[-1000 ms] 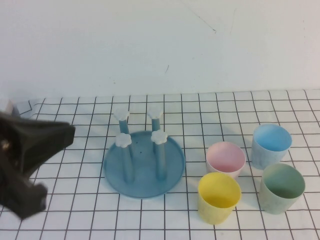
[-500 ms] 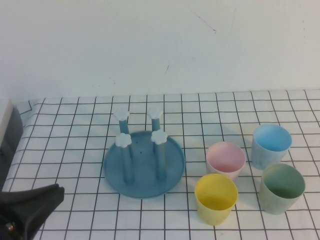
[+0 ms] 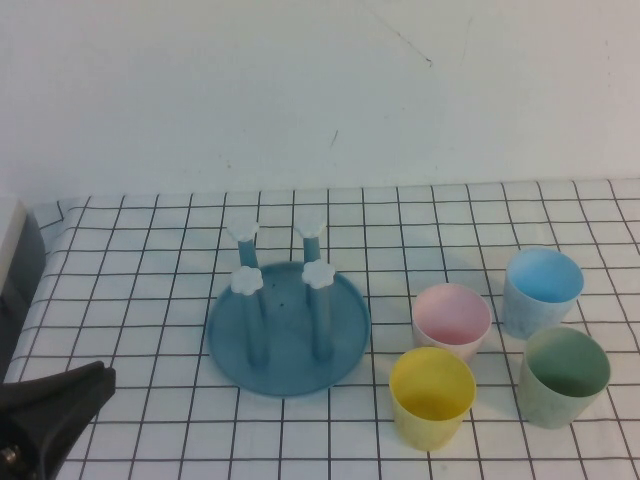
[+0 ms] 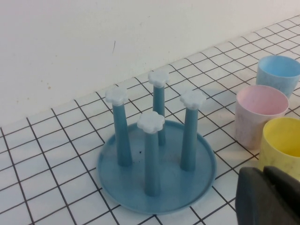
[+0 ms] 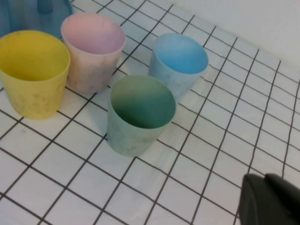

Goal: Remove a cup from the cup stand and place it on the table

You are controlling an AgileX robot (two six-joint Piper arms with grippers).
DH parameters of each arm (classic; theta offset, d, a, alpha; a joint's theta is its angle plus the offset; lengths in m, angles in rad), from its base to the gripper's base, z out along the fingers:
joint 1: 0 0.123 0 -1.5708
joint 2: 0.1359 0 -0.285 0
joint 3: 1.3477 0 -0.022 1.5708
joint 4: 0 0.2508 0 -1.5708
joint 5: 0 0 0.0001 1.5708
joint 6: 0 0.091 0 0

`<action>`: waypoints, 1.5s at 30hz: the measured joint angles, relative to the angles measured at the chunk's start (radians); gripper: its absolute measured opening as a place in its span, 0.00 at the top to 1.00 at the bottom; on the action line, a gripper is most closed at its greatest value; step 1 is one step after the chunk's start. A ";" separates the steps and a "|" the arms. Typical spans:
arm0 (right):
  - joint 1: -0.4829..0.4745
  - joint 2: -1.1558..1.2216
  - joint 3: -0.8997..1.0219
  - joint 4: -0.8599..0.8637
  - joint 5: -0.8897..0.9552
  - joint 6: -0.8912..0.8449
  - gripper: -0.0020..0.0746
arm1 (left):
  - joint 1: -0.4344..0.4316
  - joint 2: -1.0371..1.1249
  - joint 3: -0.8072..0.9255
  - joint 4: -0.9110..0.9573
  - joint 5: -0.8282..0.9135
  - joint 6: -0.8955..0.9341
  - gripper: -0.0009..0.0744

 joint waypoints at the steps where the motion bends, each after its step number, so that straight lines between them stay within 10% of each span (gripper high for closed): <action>1: 0.000 0.000 0.000 0.000 -0.001 0.002 0.98 | 0.000 0.000 0.000 0.000 0.000 0.000 0.99; 22: 0.000 -0.002 0.000 0.002 -0.006 0.002 0.98 | 0.000 -0.021 0.038 0.005 0.000 -0.004 0.99; 32: 0.000 -0.002 0.000 0.002 -0.006 0.002 0.98 | 0.002 -0.360 0.263 0.399 -0.160 -0.249 0.99; 45: 0.000 -0.002 0.000 0.002 -0.006 0.004 0.98 | 0.285 -0.459 0.469 0.413 -0.203 -0.370 0.99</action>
